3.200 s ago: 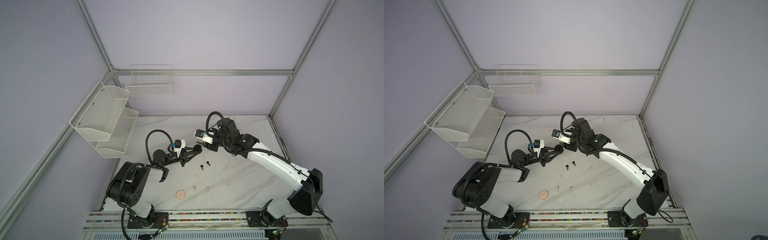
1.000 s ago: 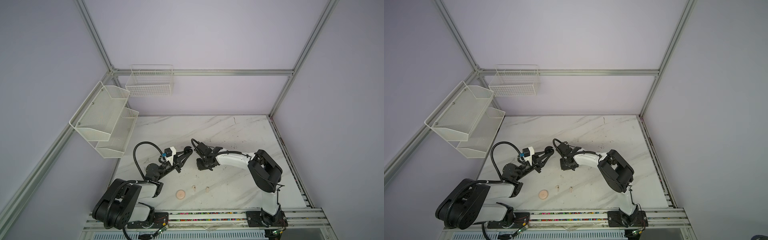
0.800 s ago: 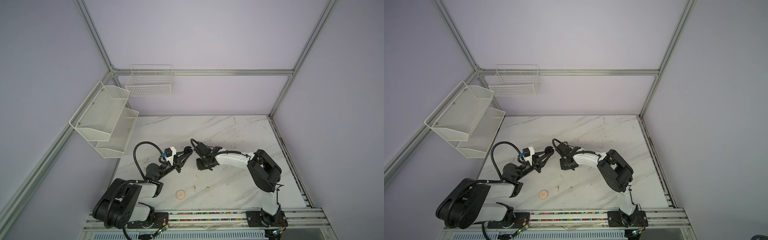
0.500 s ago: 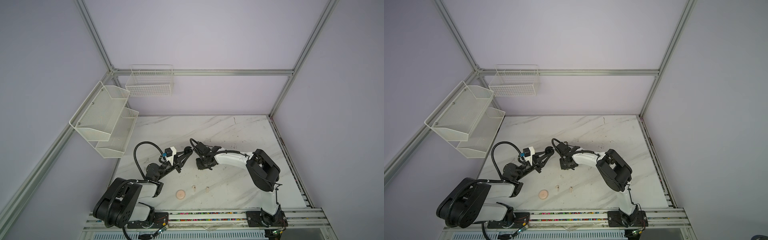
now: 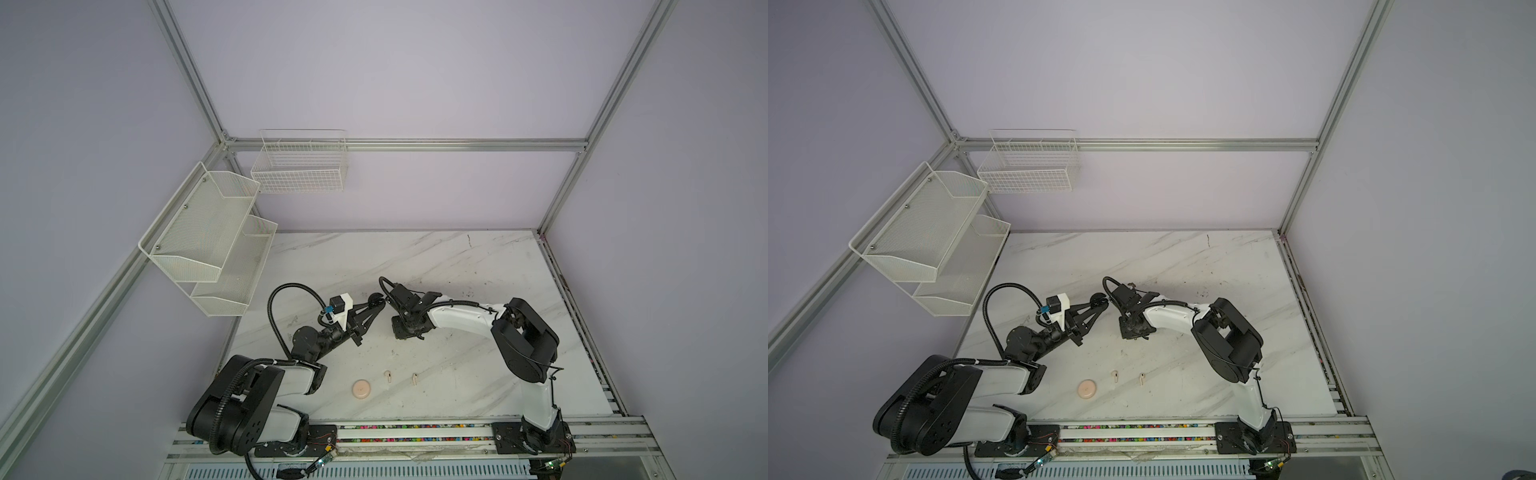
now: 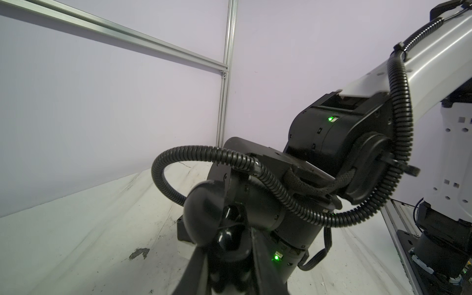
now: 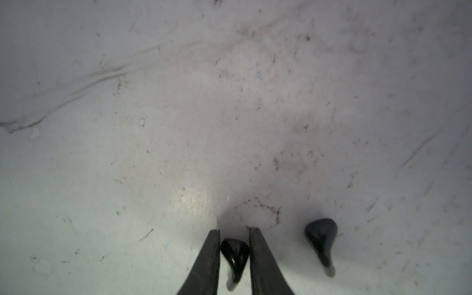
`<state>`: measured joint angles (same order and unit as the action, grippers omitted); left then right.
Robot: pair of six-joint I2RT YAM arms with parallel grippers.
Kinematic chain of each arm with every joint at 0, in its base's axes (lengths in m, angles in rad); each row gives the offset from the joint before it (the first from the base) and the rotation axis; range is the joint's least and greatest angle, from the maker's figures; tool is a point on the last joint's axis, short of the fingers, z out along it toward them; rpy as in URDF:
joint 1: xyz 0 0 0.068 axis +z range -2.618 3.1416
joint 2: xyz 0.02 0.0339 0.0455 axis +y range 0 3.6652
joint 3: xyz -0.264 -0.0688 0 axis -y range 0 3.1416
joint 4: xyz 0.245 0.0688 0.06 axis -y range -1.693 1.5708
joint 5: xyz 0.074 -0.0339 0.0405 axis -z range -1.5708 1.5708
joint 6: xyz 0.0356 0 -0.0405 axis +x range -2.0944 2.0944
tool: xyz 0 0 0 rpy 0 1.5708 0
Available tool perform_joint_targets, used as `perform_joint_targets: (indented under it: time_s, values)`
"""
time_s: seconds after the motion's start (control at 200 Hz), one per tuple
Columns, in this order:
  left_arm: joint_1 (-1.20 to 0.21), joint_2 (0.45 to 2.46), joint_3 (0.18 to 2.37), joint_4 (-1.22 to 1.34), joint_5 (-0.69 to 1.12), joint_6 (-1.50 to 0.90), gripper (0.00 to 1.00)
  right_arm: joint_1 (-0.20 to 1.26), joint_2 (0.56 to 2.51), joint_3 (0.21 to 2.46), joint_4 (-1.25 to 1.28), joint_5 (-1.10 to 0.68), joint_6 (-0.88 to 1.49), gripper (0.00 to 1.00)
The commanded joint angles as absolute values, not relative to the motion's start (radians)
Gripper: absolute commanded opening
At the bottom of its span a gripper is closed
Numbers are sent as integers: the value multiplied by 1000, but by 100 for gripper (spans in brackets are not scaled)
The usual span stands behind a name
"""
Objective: Insert wireless bluetooth earbuds into charging case
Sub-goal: Pick up the wireless bluetooth earbud from the center of the table.
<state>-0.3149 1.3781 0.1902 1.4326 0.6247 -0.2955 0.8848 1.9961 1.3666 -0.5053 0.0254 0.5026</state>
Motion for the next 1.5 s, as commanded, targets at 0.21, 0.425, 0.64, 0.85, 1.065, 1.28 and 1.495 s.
perform_joint_targets:
  time_s: [0.21,0.425,0.64,0.85,1.065,1.28,1.495]
  values:
    - [-317,1382,186,1502,632,-292,0,892,1995,1388,-555,55,501,23]
    - [-318,1376,183,1502,623,-292,0,893,1985,1380,-545,60,494,22]
    - [-316,1368,178,1502,611,-293,0,893,1979,1368,-535,52,491,22]
    - [-317,1376,179,1503,614,-293,0,891,1969,1369,-537,64,492,22]
    - [-317,1374,178,1502,601,-293,0,887,1951,1356,-528,73,489,22]
    - [-317,1376,180,1502,596,-299,0,879,1943,1350,-529,72,495,21]
    - [-317,1377,181,1502,600,-303,0,874,1915,1332,-518,82,489,21]
